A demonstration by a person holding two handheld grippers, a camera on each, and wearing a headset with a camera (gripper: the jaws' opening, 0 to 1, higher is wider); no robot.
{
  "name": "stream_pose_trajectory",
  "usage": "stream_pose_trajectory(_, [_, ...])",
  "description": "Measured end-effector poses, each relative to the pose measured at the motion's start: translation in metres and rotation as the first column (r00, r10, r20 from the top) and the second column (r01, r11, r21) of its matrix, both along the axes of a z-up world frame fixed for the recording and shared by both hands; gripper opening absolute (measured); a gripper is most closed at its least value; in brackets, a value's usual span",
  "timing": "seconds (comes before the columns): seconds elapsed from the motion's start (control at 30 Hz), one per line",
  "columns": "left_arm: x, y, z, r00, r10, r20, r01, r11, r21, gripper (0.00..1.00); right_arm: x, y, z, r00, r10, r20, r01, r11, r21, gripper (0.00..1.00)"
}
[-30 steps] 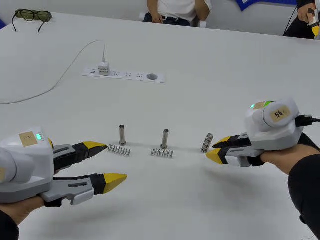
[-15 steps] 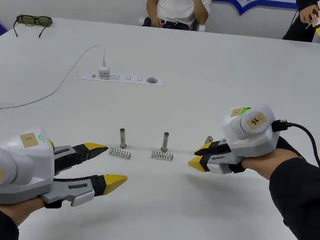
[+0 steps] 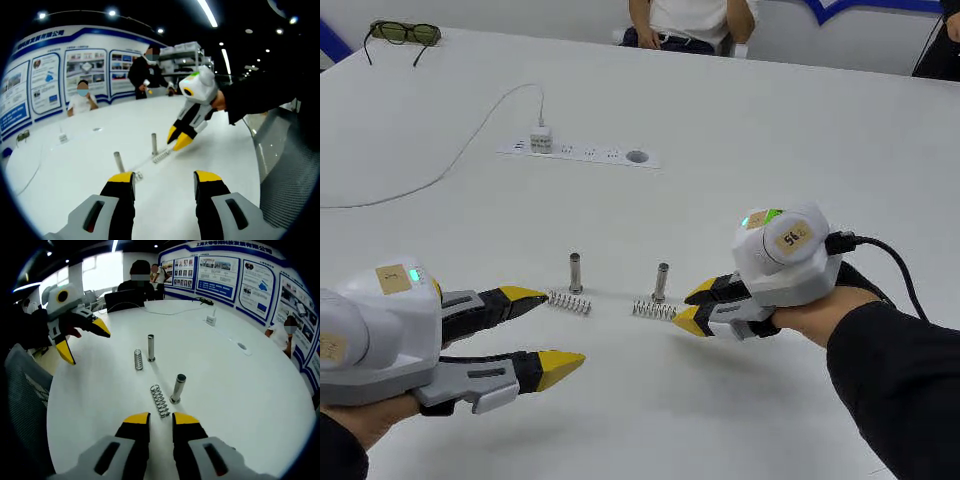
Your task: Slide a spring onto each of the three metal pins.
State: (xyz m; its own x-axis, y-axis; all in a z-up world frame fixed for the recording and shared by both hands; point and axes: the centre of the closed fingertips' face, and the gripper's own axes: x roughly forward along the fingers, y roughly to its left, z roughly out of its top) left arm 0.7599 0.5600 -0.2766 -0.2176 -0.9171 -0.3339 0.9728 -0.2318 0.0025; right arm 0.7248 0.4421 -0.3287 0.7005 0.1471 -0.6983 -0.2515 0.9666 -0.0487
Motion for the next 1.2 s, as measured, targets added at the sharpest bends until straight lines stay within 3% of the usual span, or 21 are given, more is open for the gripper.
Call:
stream_pose_trajectory(0.43, [0.001,0.003,-0.005,1.0,0.004,0.0,-0.004,1.0,0.022,0.47,0.013,0.0,-0.012,0.999,0.047,-0.021,-0.047,0.999,-0.013,0.15])
stream_pose_trajectory(0.77, [-0.001,0.0,-0.006,1.0,-0.004,0.001,0.004,1.0,0.028,0.46,0.012,0.001,-0.021,0.996,0.066,-0.052,-0.067,0.998,-0.009,0.13])
stream_pose_trajectory(1.0, [-0.002,0.0,-0.006,1.0,-0.009,0.005,0.009,1.0,0.027,0.46,0.01,0.003,-0.02,0.997,0.055,-0.061,-0.054,0.999,0.003,0.12])
stream_pose_trajectory(1.2, [-0.009,-0.003,-0.006,0.999,-0.035,0.017,0.034,0.999,0.029,0.45,0.0,0.012,-0.01,0.994,0.08,-0.073,-0.08,0.997,0.002,0.12])
